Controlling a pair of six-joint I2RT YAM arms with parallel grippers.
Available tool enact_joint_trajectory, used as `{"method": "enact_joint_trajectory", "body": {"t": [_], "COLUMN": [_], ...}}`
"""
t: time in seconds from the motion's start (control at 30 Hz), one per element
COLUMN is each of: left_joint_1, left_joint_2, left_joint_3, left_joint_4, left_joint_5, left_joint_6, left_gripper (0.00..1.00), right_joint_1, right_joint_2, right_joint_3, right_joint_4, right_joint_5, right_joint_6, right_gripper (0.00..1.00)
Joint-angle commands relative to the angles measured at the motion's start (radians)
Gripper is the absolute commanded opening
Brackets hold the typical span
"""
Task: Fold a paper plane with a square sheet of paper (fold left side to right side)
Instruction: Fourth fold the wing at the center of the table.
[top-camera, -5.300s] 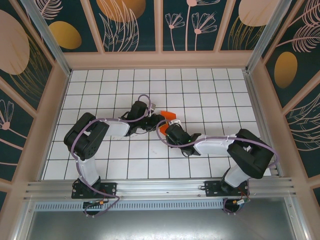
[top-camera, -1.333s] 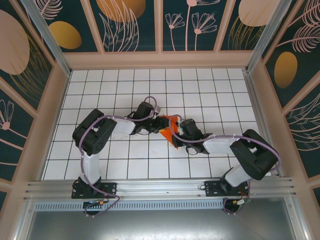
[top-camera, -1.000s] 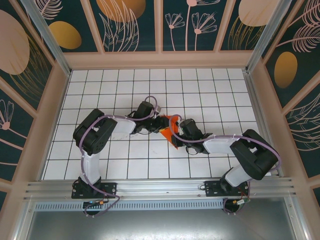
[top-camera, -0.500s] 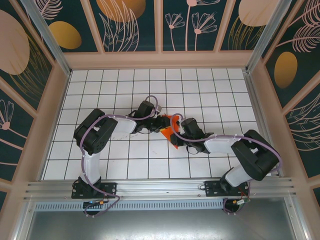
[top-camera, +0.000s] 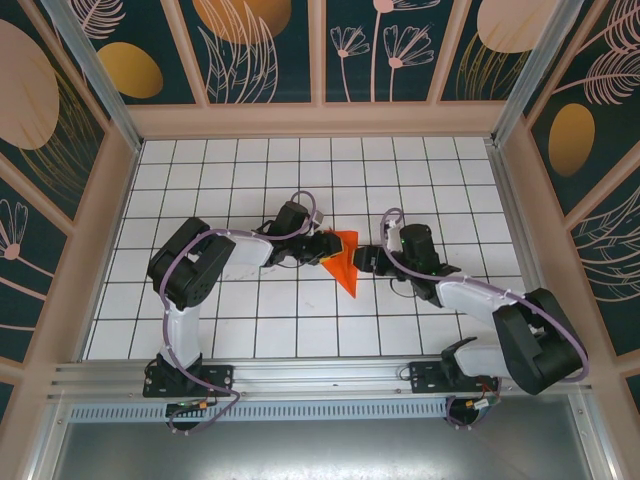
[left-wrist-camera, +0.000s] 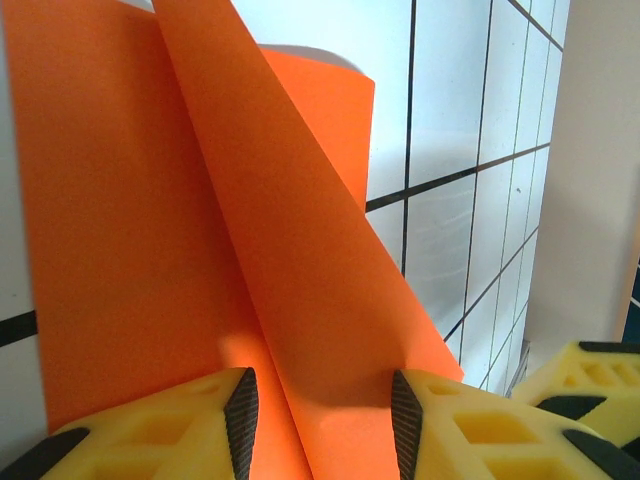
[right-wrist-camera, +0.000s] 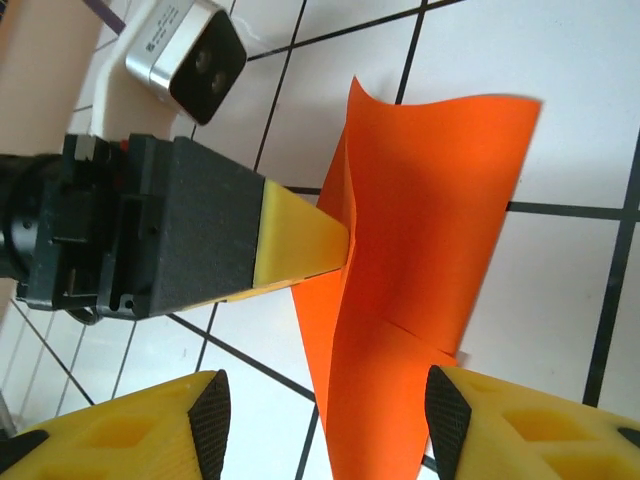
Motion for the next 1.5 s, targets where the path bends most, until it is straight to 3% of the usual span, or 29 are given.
{"method": "enact_joint_trajectory", "body": {"t": [0.0,0.33,0.7,1.13,1.47], "left_joint_1": [-0.005,-0.005,-0.005,-0.005,-0.005], "left_joint_2": [0.024,0.02,0.017,0.015,0.015], "left_joint_3": [0.006,0.002,0.002,-0.001,0.0], "left_joint_4": [-0.049,-0.049,-0.049,-0.052,-0.054], "left_joint_5": [-0.039,-0.041,-0.041,-0.044,-0.044], "left_joint_6": [0.027,0.028,0.026,0.028,0.029], "left_gripper": [0.44,0.43,0.43,0.43,0.44], "right_joint_1": [-0.008,-0.007,0.001,0.004,0.004], "right_joint_2": [0.047,0.23,0.305,0.326,0.327], "right_joint_3": [0.032,0.104,0.123,0.141,0.147], "right_joint_4": [0.047,0.121,0.14,0.064,-0.02], "right_joint_5": [-0.094,-0.14,-0.165,-0.106,-0.019], "right_joint_6": [0.03,0.076,0.087,0.048,0.014], "right_gripper": [0.56,0.47,0.33,0.03,0.01]}}
